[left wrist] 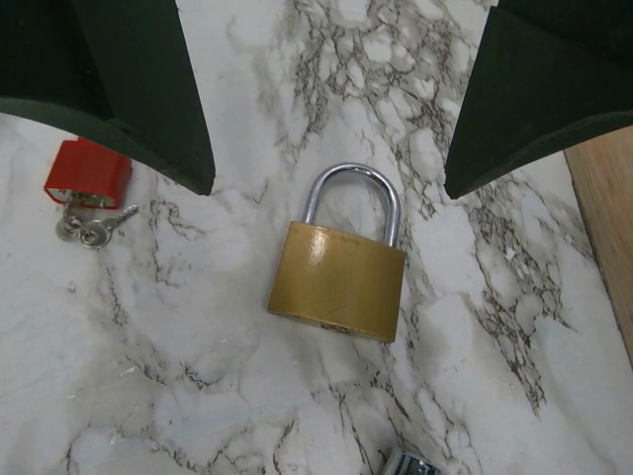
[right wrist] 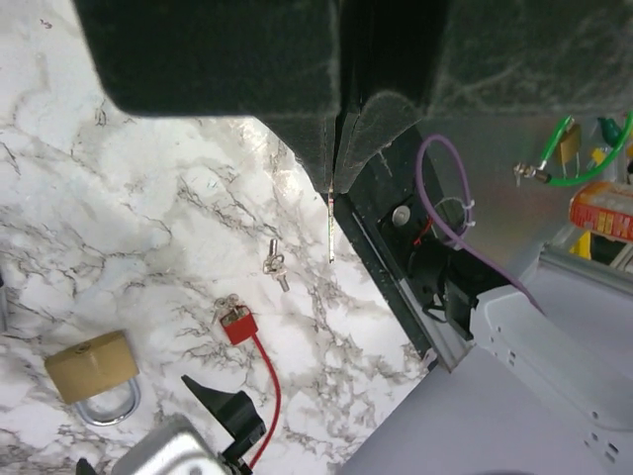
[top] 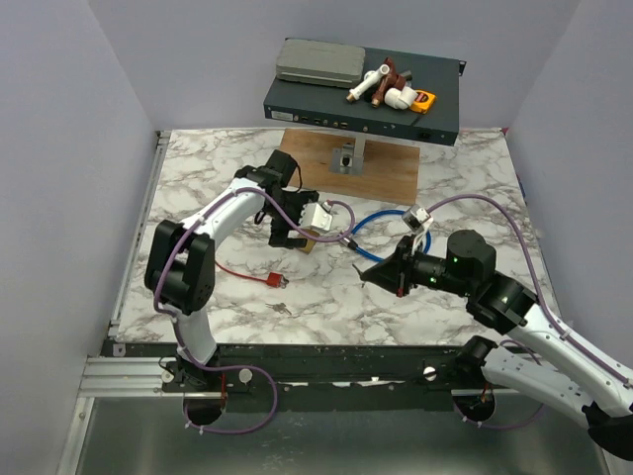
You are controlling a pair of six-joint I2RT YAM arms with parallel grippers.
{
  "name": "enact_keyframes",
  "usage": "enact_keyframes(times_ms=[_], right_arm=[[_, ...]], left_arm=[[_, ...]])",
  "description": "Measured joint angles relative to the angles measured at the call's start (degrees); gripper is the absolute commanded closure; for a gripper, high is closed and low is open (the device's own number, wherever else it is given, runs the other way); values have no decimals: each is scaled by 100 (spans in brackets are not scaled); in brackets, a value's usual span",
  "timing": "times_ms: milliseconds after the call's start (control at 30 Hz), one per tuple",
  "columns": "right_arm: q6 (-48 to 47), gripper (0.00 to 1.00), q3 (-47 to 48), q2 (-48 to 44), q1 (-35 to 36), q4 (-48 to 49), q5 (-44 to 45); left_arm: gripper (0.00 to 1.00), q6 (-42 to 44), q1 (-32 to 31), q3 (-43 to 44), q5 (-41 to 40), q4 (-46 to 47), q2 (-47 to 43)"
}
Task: Unlock with the key
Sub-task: Move the lock to the center of the board.
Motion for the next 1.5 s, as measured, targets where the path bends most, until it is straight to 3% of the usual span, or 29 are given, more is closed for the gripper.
enact_keyframes(times_ms=[333, 467, 967, 1133, 1300, 1500], right_arm=[[59, 99, 415, 39, -2, -197, 420], [22, 99, 688, 234, -35, -212, 498], [-70, 100, 1093, 369, -39, -356, 632], [-101, 99, 1231, 411, -39, -450, 656], [-131, 99, 1386, 479, -39, -496, 662], [-164, 99, 1532, 487, -39, -533, 671]], left_arm=[[2, 1325, 2, 1167, -188, -684, 1512], [4, 1591, 0, 1305, -352, -863, 1740], [7, 1742, -321, 1596, -863, -1187, 2120], [18, 1740, -415, 1596, -916, -1252, 2127], [46, 1668, -485, 1606, -1045, -1213, 2131], [47, 1410, -678, 1547, -1325, -1119, 2094]])
